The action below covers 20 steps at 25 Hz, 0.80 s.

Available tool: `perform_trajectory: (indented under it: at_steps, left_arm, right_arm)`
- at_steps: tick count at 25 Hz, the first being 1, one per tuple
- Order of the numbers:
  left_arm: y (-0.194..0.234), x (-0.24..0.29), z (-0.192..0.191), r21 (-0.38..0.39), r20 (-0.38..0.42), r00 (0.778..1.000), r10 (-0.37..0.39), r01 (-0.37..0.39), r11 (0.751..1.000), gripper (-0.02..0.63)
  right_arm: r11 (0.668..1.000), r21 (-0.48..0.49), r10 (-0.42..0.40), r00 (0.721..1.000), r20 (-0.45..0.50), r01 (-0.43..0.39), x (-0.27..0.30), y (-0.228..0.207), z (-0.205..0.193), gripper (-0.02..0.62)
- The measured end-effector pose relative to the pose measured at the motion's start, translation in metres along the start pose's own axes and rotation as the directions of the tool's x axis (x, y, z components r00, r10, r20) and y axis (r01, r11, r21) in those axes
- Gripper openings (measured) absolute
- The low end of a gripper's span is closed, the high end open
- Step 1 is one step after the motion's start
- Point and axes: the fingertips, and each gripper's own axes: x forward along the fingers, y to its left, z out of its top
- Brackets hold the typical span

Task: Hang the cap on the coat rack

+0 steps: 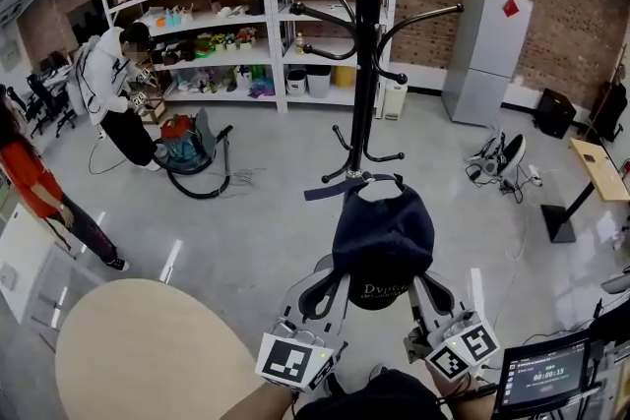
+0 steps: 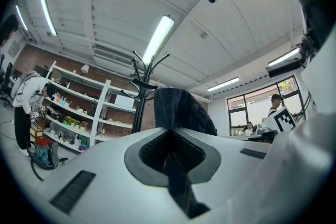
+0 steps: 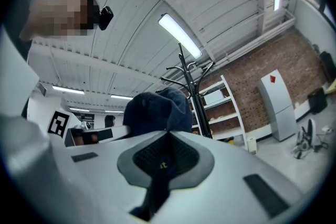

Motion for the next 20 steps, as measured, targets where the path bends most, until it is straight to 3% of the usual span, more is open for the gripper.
perform_trajectory:
  at_steps: [10, 20]
  left_arm:
    - [0.003, 0.016, 0.013, 0.008, 0.037, 0.999, -0.04, 0.039, 0.999, 0.015]
    - [0.002, 0.029, 0.026, 0.068, 0.067, 0.996, -0.052, 0.048, 0.997, 0.015]
  right_arm:
    - [0.999, -0.033, -0.019, 0.999, 0.041, 0.02, 0.01, -0.007, 0.018, 0.012]
    - [0.999, -0.038, -0.008, 0.994, 0.108, 0.012, 0.019, -0.017, 0.029, 0.012]
